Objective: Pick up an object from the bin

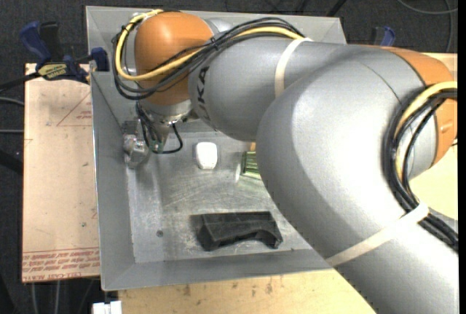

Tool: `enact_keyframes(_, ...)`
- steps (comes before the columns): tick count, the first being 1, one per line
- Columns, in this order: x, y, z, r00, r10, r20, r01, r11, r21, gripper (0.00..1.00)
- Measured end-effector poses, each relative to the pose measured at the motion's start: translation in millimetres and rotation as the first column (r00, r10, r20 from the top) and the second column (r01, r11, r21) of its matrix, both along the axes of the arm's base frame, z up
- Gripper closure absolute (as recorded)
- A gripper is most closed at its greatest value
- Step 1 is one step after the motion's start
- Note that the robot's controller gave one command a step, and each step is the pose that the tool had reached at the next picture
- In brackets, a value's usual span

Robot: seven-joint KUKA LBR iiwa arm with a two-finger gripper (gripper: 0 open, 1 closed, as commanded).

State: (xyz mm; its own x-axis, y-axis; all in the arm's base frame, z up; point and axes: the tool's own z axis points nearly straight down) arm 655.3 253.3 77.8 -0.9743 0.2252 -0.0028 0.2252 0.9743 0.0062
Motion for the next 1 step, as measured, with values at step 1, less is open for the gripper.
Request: enact_keyframes(1, -0.4, -0.2, 1.4, 1.0, 0.0, 0.0, 0.0, 1.0, -0.001, 1.0)
